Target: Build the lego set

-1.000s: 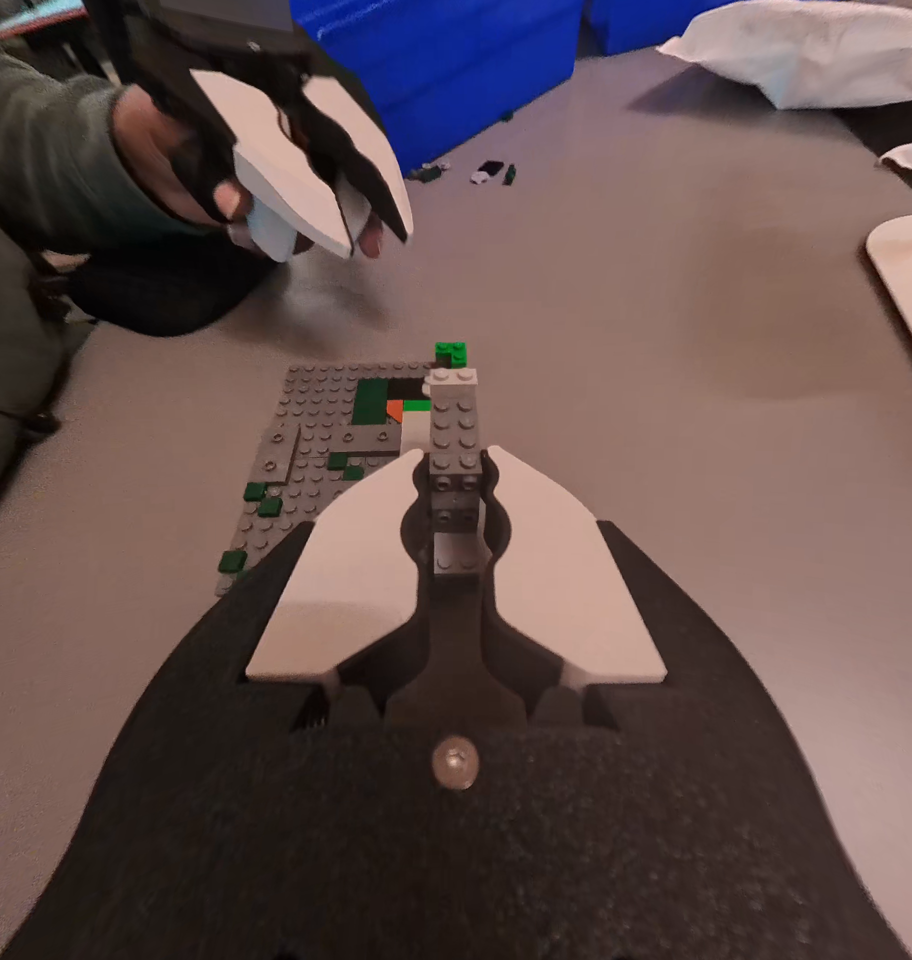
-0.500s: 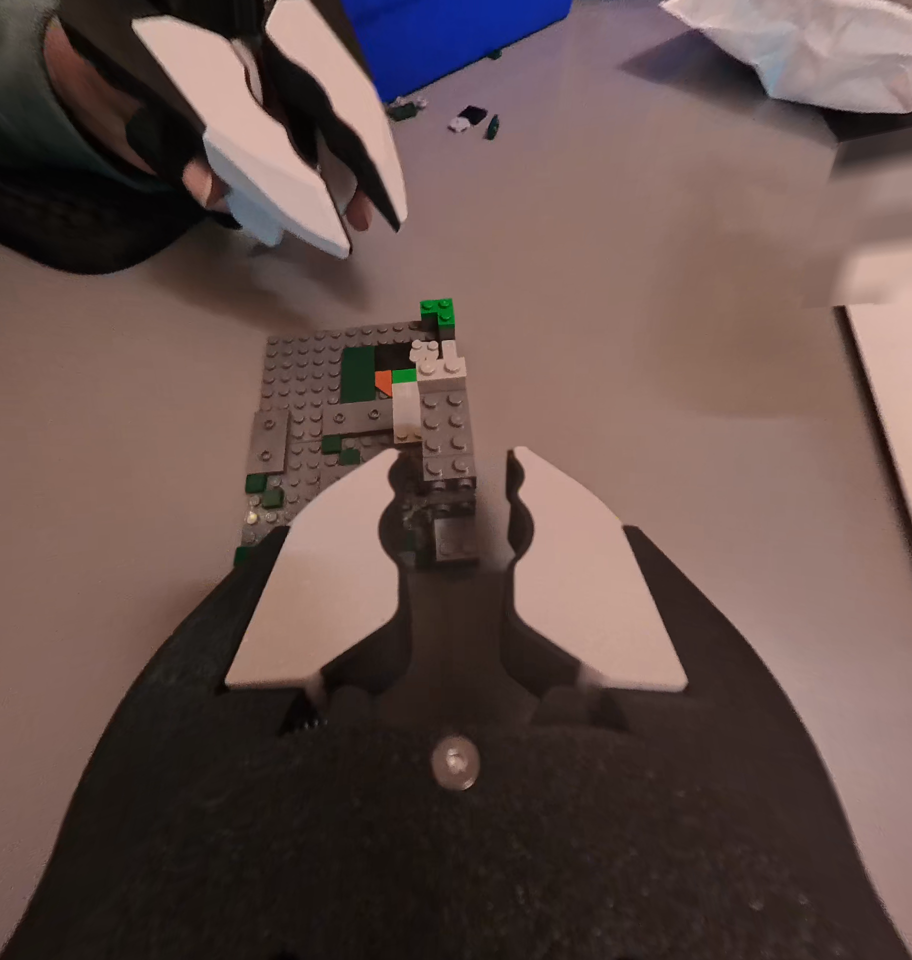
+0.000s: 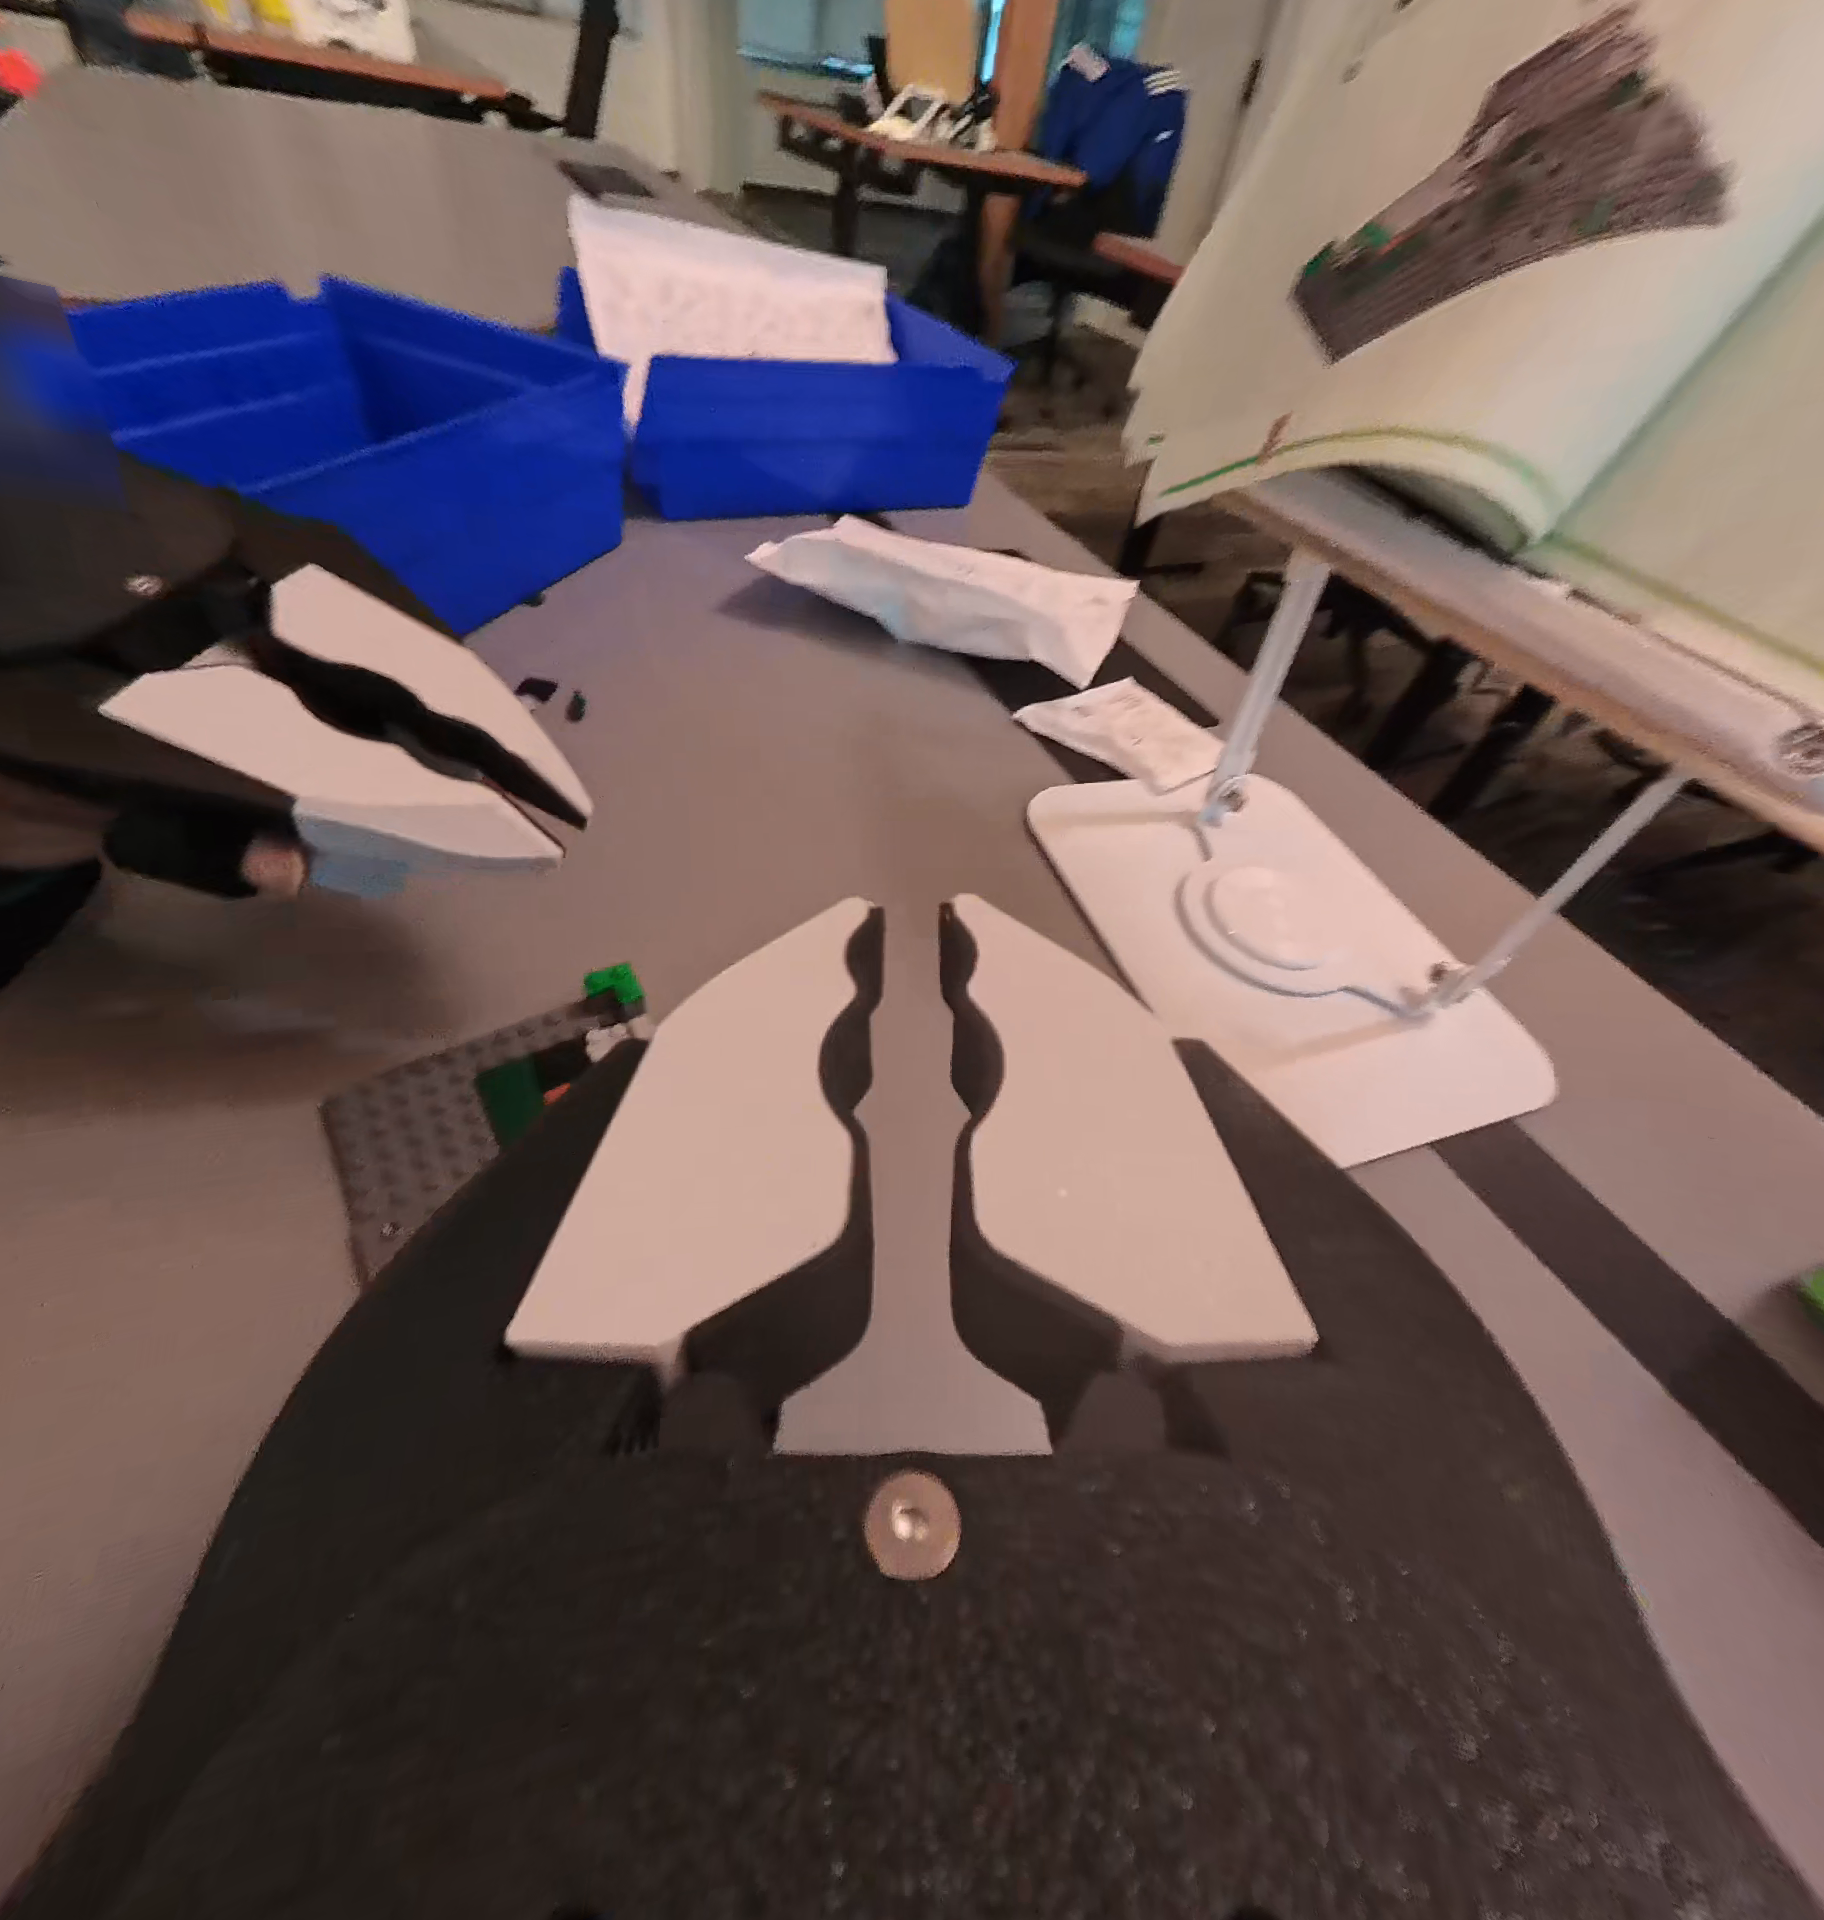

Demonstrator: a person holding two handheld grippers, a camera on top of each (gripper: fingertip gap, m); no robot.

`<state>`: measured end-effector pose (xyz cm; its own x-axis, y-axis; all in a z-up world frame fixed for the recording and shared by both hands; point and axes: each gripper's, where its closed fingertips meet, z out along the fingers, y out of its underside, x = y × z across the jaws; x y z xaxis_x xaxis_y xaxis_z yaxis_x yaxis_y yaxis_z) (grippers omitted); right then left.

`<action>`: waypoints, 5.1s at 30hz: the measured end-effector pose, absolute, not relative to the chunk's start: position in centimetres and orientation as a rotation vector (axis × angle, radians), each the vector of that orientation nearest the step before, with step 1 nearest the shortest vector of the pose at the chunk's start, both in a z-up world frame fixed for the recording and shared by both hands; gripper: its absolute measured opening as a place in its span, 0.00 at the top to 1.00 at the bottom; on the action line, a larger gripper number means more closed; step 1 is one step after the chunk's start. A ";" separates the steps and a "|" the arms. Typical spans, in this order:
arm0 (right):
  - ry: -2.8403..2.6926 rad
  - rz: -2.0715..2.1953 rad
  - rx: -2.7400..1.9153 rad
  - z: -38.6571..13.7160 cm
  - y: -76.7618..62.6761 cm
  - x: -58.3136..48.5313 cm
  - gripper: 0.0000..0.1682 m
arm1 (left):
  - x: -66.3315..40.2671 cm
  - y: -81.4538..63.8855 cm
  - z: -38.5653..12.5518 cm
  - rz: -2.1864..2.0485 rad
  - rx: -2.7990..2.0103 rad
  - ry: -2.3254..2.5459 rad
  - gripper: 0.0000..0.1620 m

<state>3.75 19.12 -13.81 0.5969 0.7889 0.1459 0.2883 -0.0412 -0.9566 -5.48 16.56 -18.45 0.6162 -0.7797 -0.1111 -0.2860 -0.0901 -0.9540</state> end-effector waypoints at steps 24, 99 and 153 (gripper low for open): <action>-0.165 0.110 -1.529 -9.9 23.1 12.1 1.00 | -5.4 26.9 -4.3 -0.364 -1.410 0.375 1.00; -0.206 0.250 -1.487 -6.4 26.6 12.8 0.97 | -10.3 29.3 -8.1 -0.387 -1.473 0.536 1.00; -1.270 -0.917 -1.226 -10.7 39.9 21.0 0.98 | -6.1 29.9 -11.9 -0.391 -1.605 0.640 1.00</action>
